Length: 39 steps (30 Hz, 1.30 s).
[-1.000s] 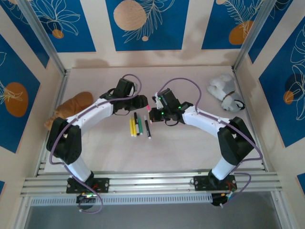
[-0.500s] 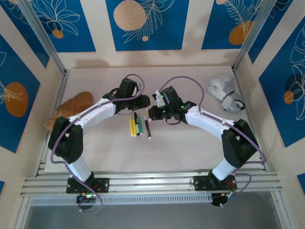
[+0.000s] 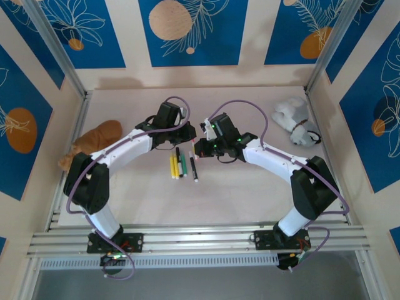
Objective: Open the pen caps
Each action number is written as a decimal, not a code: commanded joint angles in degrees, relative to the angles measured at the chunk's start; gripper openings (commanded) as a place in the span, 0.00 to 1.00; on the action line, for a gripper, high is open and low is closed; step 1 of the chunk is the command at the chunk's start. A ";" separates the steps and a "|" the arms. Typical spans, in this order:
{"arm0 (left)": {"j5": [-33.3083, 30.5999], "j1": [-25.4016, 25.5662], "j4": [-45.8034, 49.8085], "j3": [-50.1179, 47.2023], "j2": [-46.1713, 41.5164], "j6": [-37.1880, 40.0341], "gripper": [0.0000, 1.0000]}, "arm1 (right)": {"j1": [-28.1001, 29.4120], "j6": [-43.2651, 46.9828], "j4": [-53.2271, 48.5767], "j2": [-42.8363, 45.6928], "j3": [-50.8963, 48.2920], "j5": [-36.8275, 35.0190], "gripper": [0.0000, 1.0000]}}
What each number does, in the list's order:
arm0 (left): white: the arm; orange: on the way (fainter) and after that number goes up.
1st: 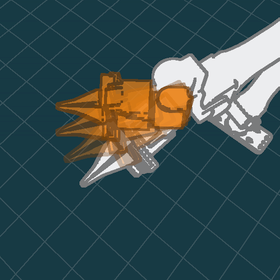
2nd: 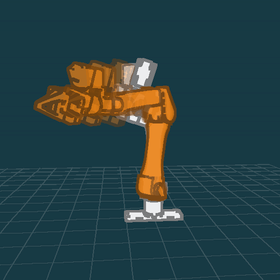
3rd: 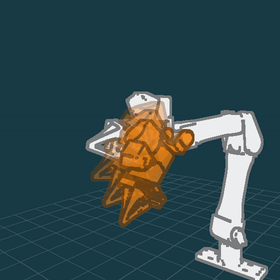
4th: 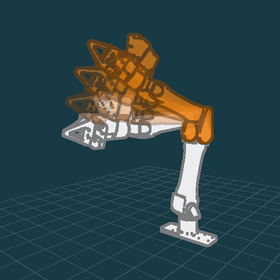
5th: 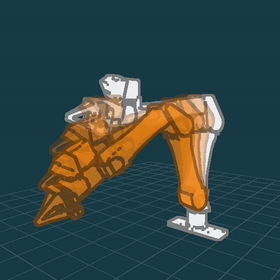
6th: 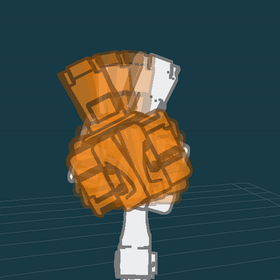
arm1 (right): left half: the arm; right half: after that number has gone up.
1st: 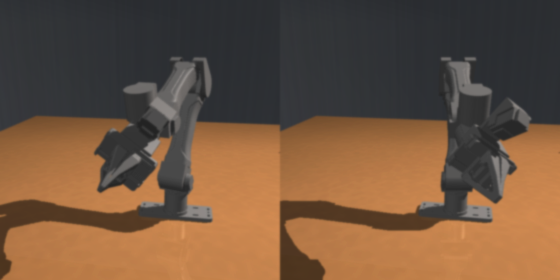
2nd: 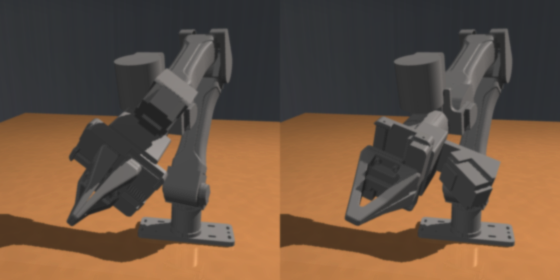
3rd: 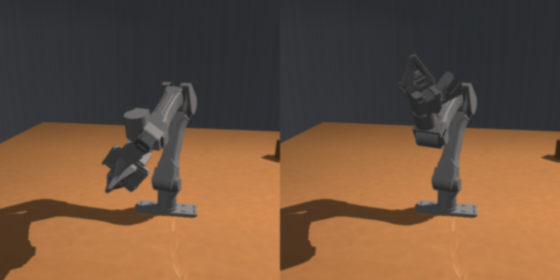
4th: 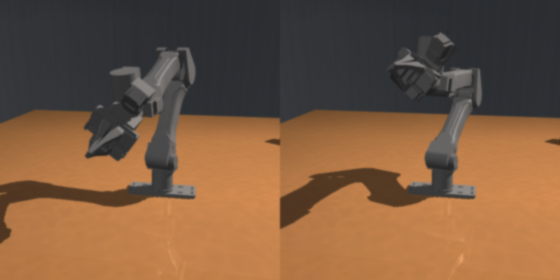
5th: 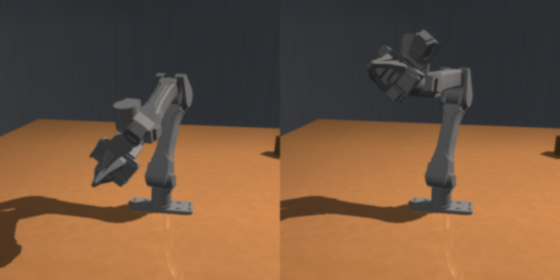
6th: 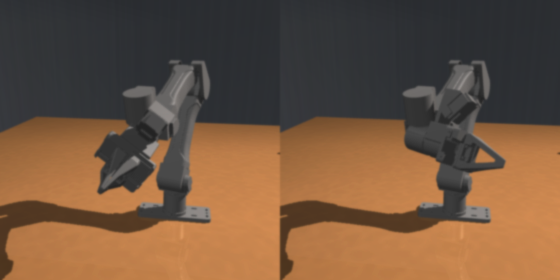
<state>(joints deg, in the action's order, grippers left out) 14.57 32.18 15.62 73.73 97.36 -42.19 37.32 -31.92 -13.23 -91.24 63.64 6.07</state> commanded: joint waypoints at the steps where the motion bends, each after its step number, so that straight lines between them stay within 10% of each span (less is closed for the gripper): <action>1: -1.16 0.31 -0.88 -0.91 0.38 -1.23 0.00 | -0.01 -0.71 0.51 -0.11 0.18 1.66 0.16; 11: -1.25 0.28 -1.24 0.23 0.28 -2.10 0.00 | 1.36 0.17 -0.30 -3.06 0.84 0.59 0.29; 15: -1.04 0.33 -0.90 0.19 0.37 -1.67 0.00 | 1.35 0.02 -0.62 -3.53 1.08 -0.14 0.00; 26: 0.37 0.35 -1.38 -0.43 1.05 -2.10 0.25 | 0.74 0.52 1.11 -2.68 0.11 0.16 0.00; 36: 1.22 0.47 -1.94 -0.35 2.17 -2.12 0.21 | 0.67 0.37 0.73 -3.85 1.82 0.23 0.00; 39: 0.56 0.40 -1.42 -0.20 2.50 -2.10 0.01 | 0.64 0.10 0.81 -4.33 1.58 0.57 0.00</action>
<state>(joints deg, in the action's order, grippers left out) 15.03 32.18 14.20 73.45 98.78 -44.16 38.22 -31.88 -12.67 -94.76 63.64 6.02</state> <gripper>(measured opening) 0.049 0.088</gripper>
